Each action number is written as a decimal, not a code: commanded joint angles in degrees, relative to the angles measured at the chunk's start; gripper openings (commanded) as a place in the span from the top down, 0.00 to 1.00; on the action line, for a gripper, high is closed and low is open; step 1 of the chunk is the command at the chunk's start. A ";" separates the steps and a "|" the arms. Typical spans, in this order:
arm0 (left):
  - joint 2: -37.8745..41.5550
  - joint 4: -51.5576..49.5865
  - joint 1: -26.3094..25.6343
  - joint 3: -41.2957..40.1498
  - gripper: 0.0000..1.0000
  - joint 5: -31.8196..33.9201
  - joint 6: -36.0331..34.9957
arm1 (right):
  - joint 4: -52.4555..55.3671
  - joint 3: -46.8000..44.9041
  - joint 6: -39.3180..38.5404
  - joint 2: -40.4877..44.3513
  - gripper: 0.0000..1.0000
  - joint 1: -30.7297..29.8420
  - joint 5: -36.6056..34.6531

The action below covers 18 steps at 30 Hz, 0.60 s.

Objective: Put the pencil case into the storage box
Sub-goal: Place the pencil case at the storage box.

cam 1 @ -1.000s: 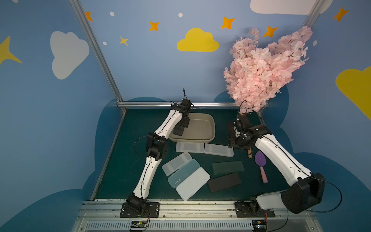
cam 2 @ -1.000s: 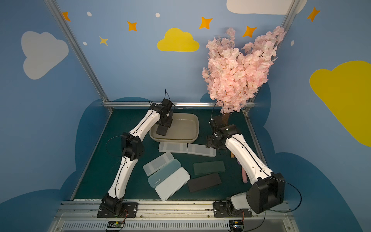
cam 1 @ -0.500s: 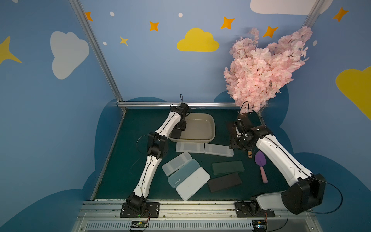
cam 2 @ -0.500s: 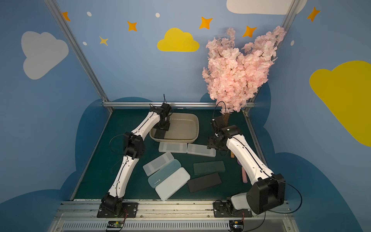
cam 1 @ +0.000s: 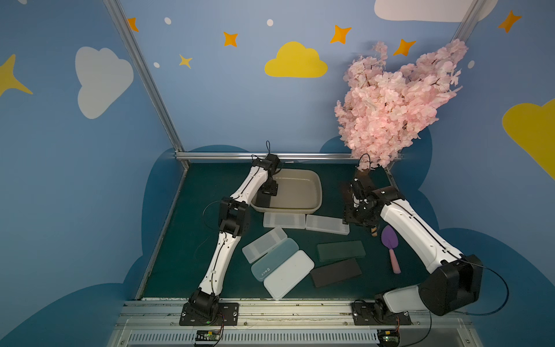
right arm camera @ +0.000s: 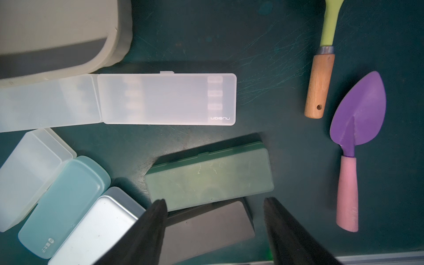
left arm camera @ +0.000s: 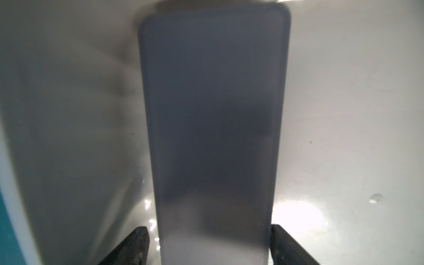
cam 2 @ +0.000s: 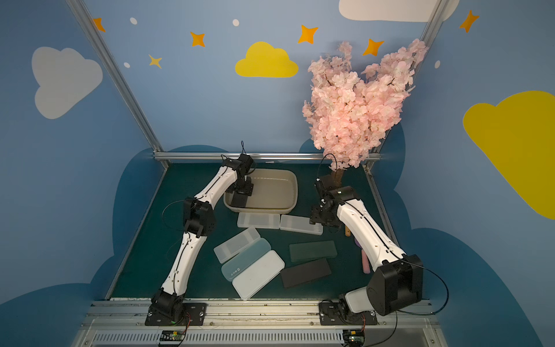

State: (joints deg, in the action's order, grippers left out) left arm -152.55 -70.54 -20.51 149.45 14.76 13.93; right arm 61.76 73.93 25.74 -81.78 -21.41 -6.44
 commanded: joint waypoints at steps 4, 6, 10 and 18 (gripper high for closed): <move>3.60 -1.18 -0.24 1.46 0.14 -0.59 0.08 | 2.95 2.01 1.36 -0.48 0.29 0.10 0.90; 6.10 -1.18 -0.92 1.38 0.14 0.50 0.55 | 3.11 1.94 1.58 -0.37 0.29 -0.06 1.10; 11.54 -2.49 -3.14 1.16 0.12 3.34 2.73 | 4.26 1.21 3.04 -1.07 0.28 -0.56 2.54; 25.95 -4.25 -5.75 -10.90 0.06 12.06 6.66 | 6.07 -3.55 13.96 -0.77 0.25 -0.15 6.54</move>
State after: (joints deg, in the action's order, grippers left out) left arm -130.21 -72.05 -26.59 142.74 22.39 18.20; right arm 64.86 72.14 33.52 -82.78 -21.78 -2.04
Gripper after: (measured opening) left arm 0.934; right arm 0.746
